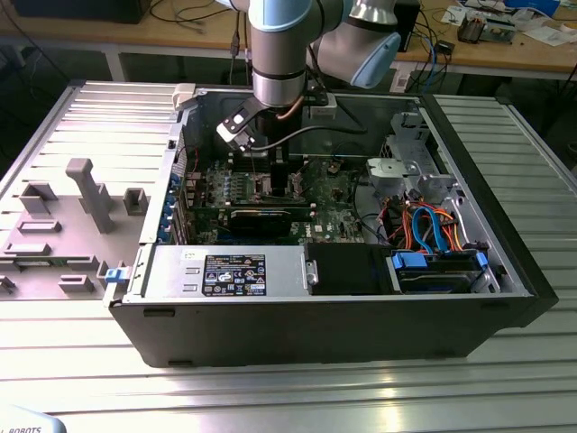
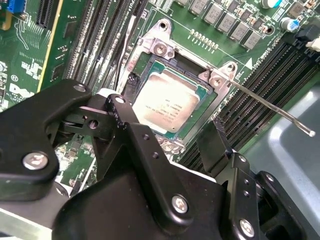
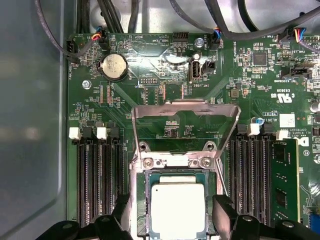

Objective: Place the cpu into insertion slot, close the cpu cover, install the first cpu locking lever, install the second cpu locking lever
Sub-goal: 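Place the cpu into insertion slot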

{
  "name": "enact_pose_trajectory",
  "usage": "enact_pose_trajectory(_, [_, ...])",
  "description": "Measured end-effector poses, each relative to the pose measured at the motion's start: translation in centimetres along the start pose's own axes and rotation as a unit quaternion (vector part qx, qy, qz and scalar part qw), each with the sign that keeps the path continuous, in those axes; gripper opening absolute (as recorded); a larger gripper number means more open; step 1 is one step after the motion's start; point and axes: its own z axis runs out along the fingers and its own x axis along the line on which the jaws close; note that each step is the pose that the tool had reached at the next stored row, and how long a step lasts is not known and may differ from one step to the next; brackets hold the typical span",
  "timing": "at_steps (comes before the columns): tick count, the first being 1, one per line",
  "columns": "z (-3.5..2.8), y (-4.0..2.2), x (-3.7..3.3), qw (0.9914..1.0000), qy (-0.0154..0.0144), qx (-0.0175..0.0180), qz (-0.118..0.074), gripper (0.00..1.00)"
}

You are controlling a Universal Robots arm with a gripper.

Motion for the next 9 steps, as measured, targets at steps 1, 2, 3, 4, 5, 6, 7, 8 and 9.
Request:
enact_pose_trajectory(1, [-0.08,0.01,0.0,1.0,0.0,0.0005,0.0,0.75])
enact_pose_trajectory(2, [-0.16,0.02,0.0,1.0,0.0,0.001,0.0,0.75])
enact_pose_trajectory(3, [-0.24,0.04,-0.01,1.0,0.0,0.0016,0.0,0.75])
enact_pose_trajectory(4, [-0.36,0.06,-0.01,1.0,0.0,0.0026,0.0,0.75])
enact_pose_trajectory(5, [-0.45,0.06,-0.01,0.99999,0.0,0.0033,0.0,0.75])
enact_pose_trajectory(6, [-0.59,0.08,-0.01,0.99999,0.0001,0.0044,0.0,0.75])
enact_pose_trajectory(7, [-0.7,0.1,-0.02,0.99998,0.0001,0.0057,0.0,0.75])
enact_pose_trajectory(8, [-0.85,0.13,-0.02,0.99997,0.0,0.0076,0.0,0.75])
enact_pose_trajectory(9, [-1.03,0.17,-0.03,0.99995,0.0,0.0101,0.0,0.75])
